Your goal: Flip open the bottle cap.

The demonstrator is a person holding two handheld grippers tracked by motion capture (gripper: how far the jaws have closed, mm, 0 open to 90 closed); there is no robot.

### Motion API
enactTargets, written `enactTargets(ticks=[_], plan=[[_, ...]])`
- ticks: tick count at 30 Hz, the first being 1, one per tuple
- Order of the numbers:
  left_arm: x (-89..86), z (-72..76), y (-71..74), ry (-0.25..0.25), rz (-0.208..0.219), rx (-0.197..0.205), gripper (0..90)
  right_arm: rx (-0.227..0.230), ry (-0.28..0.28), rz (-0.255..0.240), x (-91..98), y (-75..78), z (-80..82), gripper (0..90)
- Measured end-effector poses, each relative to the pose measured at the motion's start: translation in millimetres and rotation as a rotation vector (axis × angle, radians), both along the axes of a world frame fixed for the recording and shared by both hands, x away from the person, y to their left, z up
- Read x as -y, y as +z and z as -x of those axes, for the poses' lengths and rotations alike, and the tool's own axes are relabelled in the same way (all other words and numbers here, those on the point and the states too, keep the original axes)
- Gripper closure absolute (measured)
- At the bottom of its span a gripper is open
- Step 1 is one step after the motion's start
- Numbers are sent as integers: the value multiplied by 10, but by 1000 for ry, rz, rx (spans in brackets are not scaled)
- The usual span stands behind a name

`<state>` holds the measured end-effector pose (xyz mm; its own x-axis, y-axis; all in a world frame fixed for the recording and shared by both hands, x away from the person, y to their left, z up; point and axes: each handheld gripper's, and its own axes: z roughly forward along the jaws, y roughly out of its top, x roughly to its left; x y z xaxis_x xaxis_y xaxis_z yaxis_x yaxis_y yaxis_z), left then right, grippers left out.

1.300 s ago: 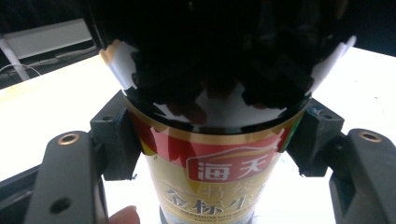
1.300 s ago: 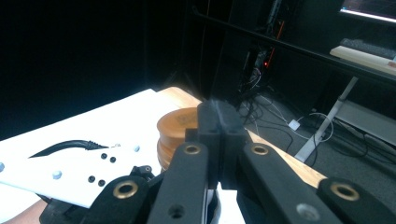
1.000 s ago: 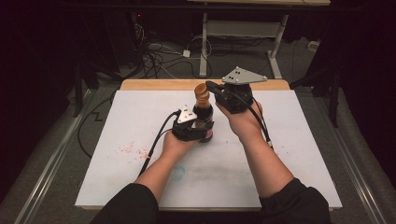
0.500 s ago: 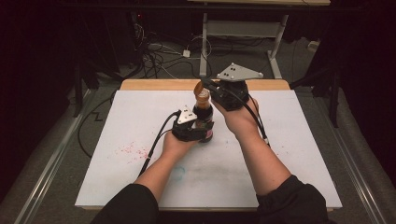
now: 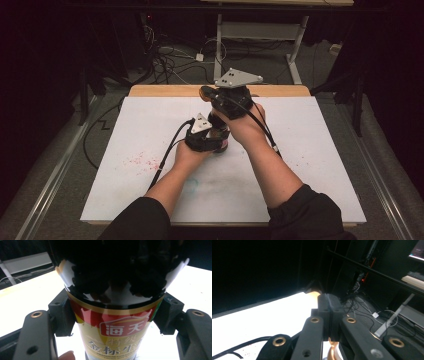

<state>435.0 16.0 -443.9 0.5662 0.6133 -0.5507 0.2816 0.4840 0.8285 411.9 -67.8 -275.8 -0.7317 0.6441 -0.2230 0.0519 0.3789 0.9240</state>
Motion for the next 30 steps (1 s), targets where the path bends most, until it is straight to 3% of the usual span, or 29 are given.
enactTargets(ticks=[1, 2, 3, 4, 6, 9, 10, 12, 13, 14, 16, 17, 26, 27, 30], plan=[[-3, 0, 0, -1, -5, -2, 287, 2, -5, -4, 27, 5, 1, 900], [-97, 5, -37, -48, -150, 14, 287, 4, -10, -7, 59, 9, 0, 900], [-97, 6, -37, -47, -149, 14, 287, 1, -15, -11, 91, 9, -1, 900], [-14, 1, -4, -4, -27, -4, 287, 0, -20, -13, 122, 4, -3, 900], [0, 0, 2, 0, 2, -2, 287, -2, -33, -17, 183, -10, -3, 900], [-6, -1, 1, -2, -6, -4, 286, -7, -47, -21, 279, -34, -3, 900], [-99, 3, -35, -47, -147, 12, 286, -8, -53, -24, 309, -43, -5, 900], [-100, 4, -34, -48, -147, 10, 285, -13, -63, -29, 372, -60, -7, 900], [-17, 1, 0, -6, -20, -5, 285, -17, -66, -31, 401, -69, -8, 900], [-12, 1, 3, -6, -7, -3, 285, -15, -70, -31, 429, -78, -10, 900], [-16, 1, 3, -7, -12, -5, 285, -20, -78, -35, 481, -97, -8, 900], [-105, 3, -32, -50, -148, 8, 284, -23, -81, -37, 506, -107, -8, 900], [-110, 5, -24, -48, -150, 2, 283, -61, -100, -43, 688, -268, -15, 893], [-108, 4, -23, -48, -147, 1, 282, -66, -97, -45, 704, -297, -21, 804], [-110, 1, -26, -51, -151, 7, 280, -83, -92, -47, 733, -386, -42, 650]])
